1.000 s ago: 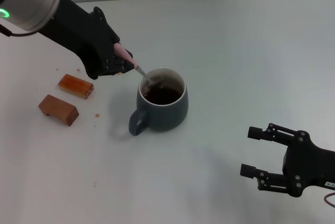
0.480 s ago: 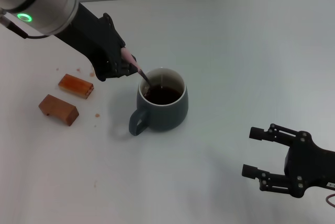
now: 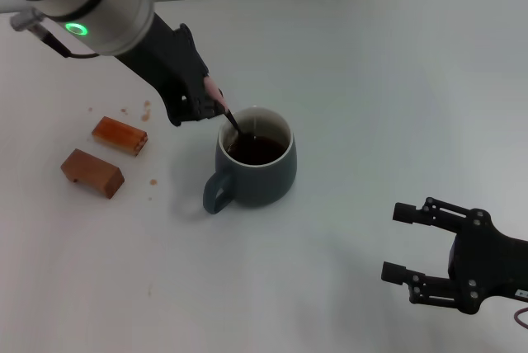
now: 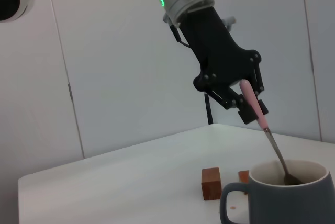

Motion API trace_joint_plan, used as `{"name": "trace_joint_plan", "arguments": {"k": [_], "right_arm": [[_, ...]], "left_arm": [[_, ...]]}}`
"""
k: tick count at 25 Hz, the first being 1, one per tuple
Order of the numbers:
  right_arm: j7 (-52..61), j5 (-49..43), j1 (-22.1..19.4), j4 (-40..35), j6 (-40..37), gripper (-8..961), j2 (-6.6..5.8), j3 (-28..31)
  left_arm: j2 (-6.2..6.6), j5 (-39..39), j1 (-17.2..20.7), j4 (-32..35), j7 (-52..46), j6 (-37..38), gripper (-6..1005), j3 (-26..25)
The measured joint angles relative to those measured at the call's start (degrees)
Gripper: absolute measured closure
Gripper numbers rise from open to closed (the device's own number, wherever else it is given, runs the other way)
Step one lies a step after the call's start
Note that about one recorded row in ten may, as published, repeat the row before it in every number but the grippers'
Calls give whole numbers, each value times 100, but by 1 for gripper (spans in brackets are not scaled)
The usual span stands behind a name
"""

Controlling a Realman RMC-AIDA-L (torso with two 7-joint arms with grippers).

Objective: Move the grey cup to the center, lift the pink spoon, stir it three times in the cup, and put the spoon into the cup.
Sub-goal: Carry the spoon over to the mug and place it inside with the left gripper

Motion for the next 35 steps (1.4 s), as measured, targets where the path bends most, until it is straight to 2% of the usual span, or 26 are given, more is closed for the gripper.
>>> {"name": "trace_joint_plan", "arguments": {"k": [4,9,17,26,35], "right_arm": [[1,0,8,0,26,158,1,-22],[2,0,21,9,53,158,8,-35],[2,-5,25,29,62,158,9,-22],[2,-8,35,39,62,158,9,-18],[2,-8,64,27,61,158,8,-43]], "left_arm": [[0,-57,-139,-338,2,-157,874,265],[-3,-327,-159,-358,1,-176,874,404],[0,-259,-115,-326,9,49,875,399],[0,110,-176,-383,77,-118,875,337],[-6,-121,-240,-472,47,-311,875,425]]}}
